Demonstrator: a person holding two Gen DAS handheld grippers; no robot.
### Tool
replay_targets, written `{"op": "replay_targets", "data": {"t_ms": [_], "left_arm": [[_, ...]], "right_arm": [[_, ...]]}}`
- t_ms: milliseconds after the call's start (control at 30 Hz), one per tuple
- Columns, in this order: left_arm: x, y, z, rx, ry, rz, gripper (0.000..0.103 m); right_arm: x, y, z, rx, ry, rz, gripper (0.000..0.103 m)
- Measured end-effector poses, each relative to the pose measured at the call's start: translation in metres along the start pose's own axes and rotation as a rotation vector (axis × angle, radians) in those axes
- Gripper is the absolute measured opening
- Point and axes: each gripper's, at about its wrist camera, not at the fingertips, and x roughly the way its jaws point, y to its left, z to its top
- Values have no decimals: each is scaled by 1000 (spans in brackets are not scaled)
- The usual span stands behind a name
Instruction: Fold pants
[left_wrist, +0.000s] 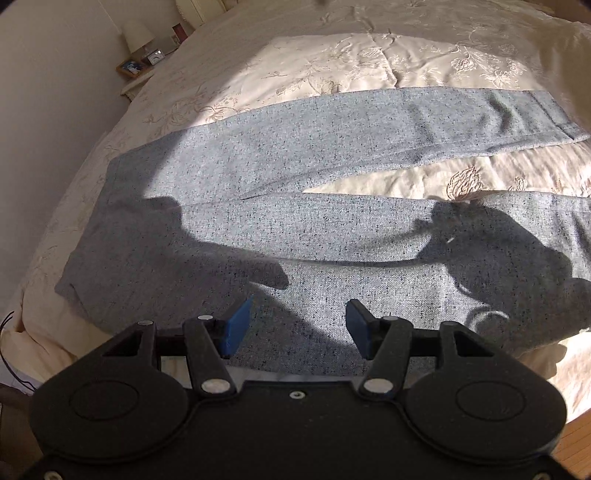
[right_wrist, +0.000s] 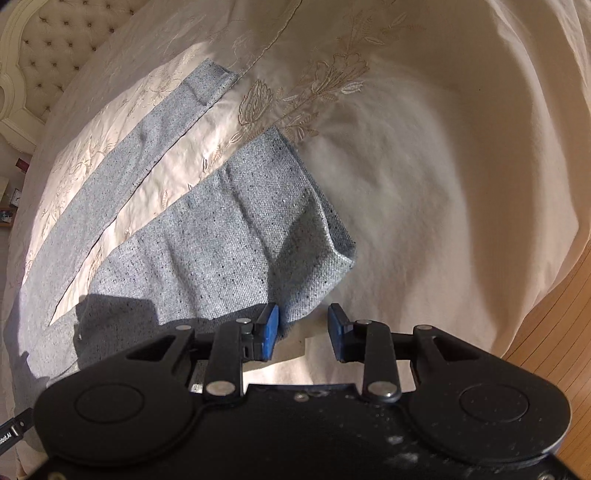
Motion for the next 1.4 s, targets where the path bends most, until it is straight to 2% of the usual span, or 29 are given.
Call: {"op": "replay_targets", "data": {"t_ms": [267,300,333,367,633,833,1033,1267,1400], "left_arm": [[-1,10,-7,-8,8,16,62],[0,13,-8,-14,10,22,62],[0,16,-9,-21,12,30,62],[0,21,-10,-30,14,38,62],[13,72,-20,-129,58,112,62],[31,125,-21,-221,95,160,62],[60,176,-28,-358,143,140,62],[111,226,-37,-515,256,42,62],[127,242,-42,-576,266,-14,63]], "right_arm": [[12,-4,4,98,30,22,33],[10,-2,5,97,23,29,28],[7,2,7,88,-2,40,14],[2,7,9,72,-25,44,8],[-44,43,21,-34,-121,83,8],[-64,65,33,-60,-160,69,8],[-70,80,38,-65,-161,13,8],[-65,90,34,-59,-148,-70,8],[-64,100,34,-55,-154,-94,8]]}}
